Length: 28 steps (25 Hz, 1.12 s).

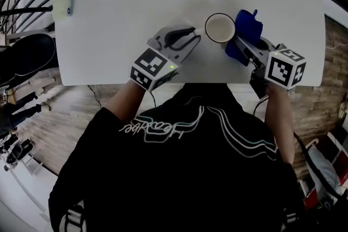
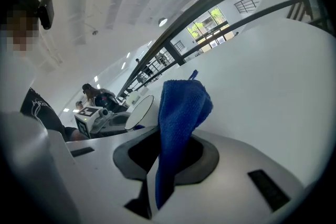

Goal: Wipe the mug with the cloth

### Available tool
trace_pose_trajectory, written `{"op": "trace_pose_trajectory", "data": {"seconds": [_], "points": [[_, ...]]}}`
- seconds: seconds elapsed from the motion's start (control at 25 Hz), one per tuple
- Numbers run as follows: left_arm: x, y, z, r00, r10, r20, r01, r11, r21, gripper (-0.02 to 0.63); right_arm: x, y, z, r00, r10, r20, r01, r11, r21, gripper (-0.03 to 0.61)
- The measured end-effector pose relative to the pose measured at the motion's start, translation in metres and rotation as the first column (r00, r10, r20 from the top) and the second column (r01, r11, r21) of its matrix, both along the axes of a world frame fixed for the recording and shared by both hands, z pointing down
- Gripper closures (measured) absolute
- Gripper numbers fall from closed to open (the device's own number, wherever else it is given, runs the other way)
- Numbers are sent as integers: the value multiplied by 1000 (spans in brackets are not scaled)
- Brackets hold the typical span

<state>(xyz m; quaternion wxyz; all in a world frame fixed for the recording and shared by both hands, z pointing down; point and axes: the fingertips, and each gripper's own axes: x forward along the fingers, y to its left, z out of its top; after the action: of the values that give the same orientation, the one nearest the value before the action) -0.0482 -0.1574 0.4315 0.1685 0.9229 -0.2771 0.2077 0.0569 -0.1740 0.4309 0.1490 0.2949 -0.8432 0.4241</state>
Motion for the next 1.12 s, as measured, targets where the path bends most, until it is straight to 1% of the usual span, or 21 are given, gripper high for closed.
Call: {"op": "trace_pose_trajectory", "data": {"seconds": [0.28, 0.44, 0.56, 0.68, 0.88, 1.0, 1.12], "points": [[0, -1, 0, 1000, -3, -1, 3, 1000, -8, 523, -2, -2, 13, 995, -82, -51, 79, 994, -70, 525], [1, -1, -1, 1000, -4, 11, 4, 1000, 6, 523, -2, -2, 19, 987, -136, -83, 130, 988, -80, 525], [0, -2, -1, 1000, -1, 25, 0, 1000, 23, 524, -1, -1, 17, 981, -175, -85, 168, 982, -83, 525], [-1, -5, -1, 999, 0, 41, -1, 1000, 30, 524, 3, 0, 10, 976, -206, -69, 200, 976, -85, 525], [-2, -13, -2, 997, -9, 71, 5, 999, 51, 525, 10, -6, -10, 970, -241, -34, 239, 969, -61, 525], [-3, -17, -2, 997, -20, 80, 16, 998, 56, 525, 6, -9, -22, 964, -264, 16, 264, 963, -50, 525], [-7, -23, -2, 996, -36, 76, 33, 998, 48, 525, -1, -16, -34, 959, -268, 94, 273, 961, -46, 525]]}}
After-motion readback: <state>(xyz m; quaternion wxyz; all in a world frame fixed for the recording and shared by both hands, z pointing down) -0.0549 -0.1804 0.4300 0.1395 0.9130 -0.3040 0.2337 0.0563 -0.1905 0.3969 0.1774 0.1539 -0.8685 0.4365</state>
